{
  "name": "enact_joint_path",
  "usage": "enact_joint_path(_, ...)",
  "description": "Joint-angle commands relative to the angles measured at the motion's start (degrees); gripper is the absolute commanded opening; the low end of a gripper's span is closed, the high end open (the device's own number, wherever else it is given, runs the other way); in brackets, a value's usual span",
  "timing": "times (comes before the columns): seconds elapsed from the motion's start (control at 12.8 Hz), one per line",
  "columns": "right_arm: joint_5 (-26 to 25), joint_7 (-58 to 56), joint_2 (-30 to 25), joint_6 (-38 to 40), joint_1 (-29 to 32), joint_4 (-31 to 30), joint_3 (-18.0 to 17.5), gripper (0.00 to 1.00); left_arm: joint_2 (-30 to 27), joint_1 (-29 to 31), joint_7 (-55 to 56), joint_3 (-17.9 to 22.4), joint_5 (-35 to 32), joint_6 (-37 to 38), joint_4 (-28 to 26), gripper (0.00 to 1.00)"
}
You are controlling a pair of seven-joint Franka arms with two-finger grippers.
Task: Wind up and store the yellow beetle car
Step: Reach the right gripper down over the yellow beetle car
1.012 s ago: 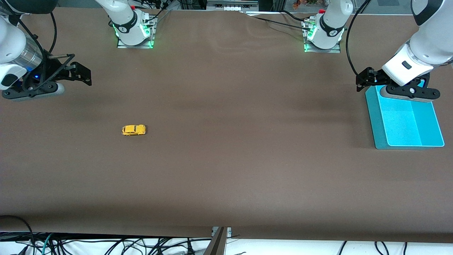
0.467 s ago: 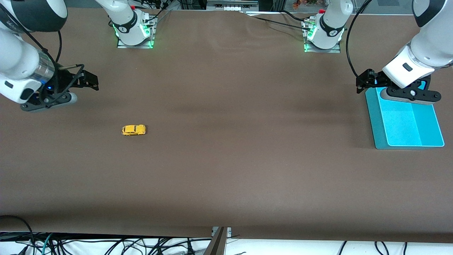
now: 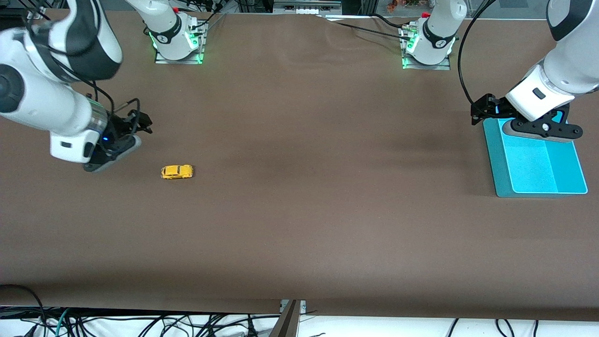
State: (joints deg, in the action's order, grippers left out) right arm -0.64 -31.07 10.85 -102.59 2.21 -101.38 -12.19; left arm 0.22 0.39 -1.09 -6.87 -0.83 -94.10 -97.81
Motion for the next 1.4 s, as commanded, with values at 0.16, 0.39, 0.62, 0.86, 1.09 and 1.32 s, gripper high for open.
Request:
enact_joint_path(0.16,0.47,-23.20,0.05,-16.65,0.42,-13.38,0.06,1.00,0.75,0.40,-0.06,-0.16,1.35,1.55,1.83,1.00)
enact_joint_path(0.39,0.12,-33.06,2.42,-22.46,0.42,-16.91,0.06,1.00,0.75,0.40,-0.14,-0.16,1.35,1.55,1.83,1.00)
enact_joint_path(0.62,-0.32,-41.07,3.74,-31.07,0.51,-20.95,0.15,1.00,0.75,0.40,-0.23,-0.16,1.35,1.55,1.83,1.00)
enact_joint_path(0.86,-0.41,-45.99,7.33,-37.22,1.47,-21.84,0.32,1.00,0.75,0.40,-0.23,-0.16,1.35,1.55,1.83,1.00)
enact_joint_path(1.09,-0.32,-50.84,9.98,-40.41,3.06,-21.75,0.41,0.99,0.75,0.40,-0.23,-0.16,1.35,1.55,1.83,1.00)
enact_joint_path(1.32,-0.32,-51.37,11.12,-41.11,3.06,-21.75,0.41,0.97,0.83,0.49,-0.23,-0.16,1.35,1.55,1.83,1.00)
